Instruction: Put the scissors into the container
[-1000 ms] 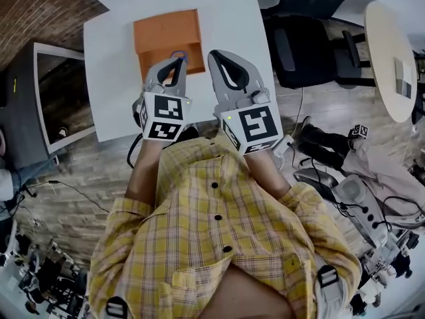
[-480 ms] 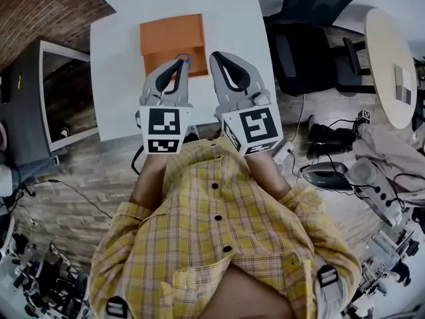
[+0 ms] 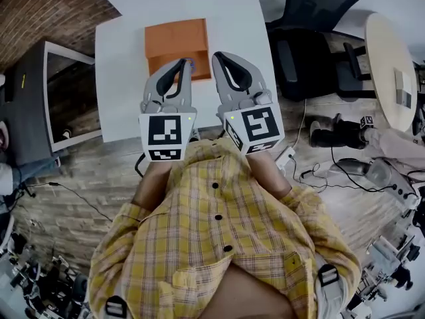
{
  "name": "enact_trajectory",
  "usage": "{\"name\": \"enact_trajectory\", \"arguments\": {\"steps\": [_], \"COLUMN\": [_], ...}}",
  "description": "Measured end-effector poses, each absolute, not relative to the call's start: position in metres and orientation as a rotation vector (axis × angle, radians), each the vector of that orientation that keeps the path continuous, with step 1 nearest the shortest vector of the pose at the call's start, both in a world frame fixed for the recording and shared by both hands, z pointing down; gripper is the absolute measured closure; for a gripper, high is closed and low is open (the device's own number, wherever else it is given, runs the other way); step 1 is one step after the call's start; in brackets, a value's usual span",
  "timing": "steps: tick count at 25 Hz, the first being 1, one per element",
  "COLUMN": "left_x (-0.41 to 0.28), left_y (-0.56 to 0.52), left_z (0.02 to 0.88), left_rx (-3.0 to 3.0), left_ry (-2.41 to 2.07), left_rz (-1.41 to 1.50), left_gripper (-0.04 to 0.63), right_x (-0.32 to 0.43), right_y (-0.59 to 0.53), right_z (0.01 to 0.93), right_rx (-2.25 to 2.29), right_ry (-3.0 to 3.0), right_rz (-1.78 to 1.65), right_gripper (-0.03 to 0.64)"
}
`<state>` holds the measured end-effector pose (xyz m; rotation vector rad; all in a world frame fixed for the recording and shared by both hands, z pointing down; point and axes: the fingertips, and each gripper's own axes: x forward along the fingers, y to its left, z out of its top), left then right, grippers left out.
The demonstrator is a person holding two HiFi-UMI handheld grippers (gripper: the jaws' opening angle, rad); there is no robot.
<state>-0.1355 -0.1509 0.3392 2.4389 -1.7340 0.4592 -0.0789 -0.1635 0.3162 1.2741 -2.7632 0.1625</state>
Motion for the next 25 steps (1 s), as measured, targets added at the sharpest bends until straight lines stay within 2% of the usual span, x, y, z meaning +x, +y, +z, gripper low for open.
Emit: {"name": "enact_trajectory", "arguments": {"steps": [25], "left_x": [-0.135], "left_y": [-0.146], "left_z": [0.317], "left_rx": [2.409], "left_ry": [-1.856], "left_rz": [0.278], "left_gripper": [0.591], "right_x": [-0.085], "right_y": [-0.165], "right_z": [0.316], "right_rx": [1.194], "right_ry": [-2.789], "right_rz": [0.128], "right_gripper": [0.611]}}
